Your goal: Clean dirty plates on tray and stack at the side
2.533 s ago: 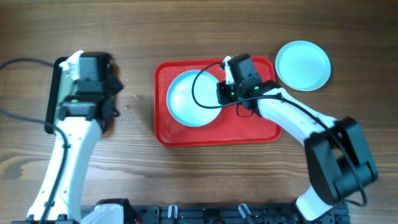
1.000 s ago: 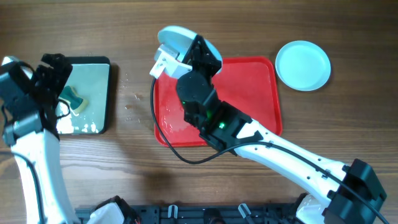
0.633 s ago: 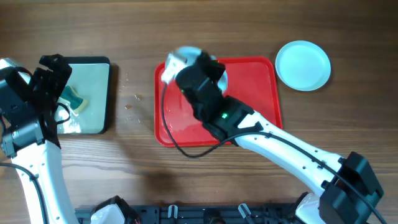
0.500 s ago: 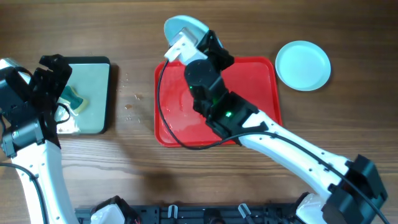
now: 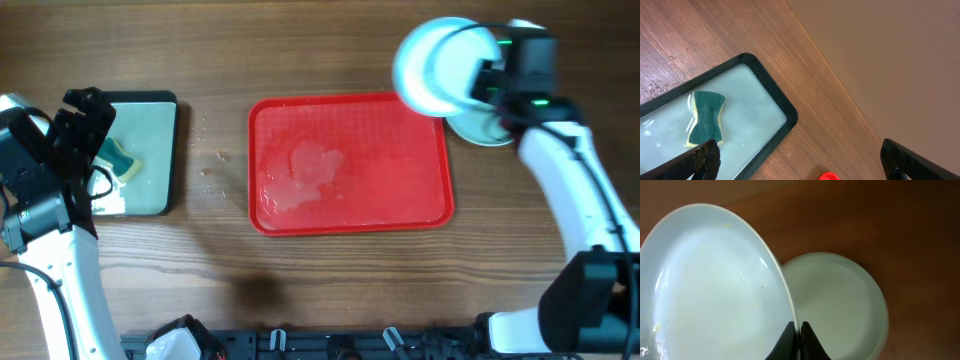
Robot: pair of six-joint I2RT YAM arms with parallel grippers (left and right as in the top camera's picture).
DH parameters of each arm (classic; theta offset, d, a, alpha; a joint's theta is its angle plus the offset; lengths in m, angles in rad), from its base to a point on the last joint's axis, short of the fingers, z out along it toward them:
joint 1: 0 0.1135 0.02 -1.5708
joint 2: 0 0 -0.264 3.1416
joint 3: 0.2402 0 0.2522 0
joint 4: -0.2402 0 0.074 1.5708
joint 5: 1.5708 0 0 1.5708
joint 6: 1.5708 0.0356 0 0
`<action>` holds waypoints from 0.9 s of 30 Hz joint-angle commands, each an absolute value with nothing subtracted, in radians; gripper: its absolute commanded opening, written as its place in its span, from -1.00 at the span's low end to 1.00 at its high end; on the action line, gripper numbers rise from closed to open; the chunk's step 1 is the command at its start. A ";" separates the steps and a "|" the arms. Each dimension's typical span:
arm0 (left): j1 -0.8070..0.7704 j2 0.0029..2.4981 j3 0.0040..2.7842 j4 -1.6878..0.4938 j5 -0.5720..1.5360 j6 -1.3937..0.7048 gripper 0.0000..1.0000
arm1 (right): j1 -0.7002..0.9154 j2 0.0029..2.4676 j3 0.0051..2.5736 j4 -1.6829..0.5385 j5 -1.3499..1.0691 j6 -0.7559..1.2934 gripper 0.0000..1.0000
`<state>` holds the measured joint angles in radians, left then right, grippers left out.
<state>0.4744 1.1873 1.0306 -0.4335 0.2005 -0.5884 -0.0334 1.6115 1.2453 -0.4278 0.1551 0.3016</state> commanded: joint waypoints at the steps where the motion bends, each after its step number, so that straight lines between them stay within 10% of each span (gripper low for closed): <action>1: 0.480 1.190 1.032 -0.431 0.213 -0.584 1.00 | -0.239 1.627 1.251 -0.489 -0.060 0.474 -0.92; 10: 0.480 1.190 1.032 -0.431 0.213 -0.584 1.00 | -0.359 1.735 1.250 -0.490 -0.062 0.471 -0.90; 16: 0.480 1.190 1.032 -0.431 0.213 -0.584 1.00 | -0.351 1.801 1.250 -0.470 -0.118 0.448 -0.08; 22: 0.480 1.190 1.032 -0.431 0.213 -0.584 1.00 | -0.351 1.752 1.250 -0.511 -0.262 0.397 0.01; 27: 0.480 1.190 1.032 -0.431 0.213 -0.584 1.00 | -0.350 1.575 1.250 -0.679 -0.264 0.343 0.64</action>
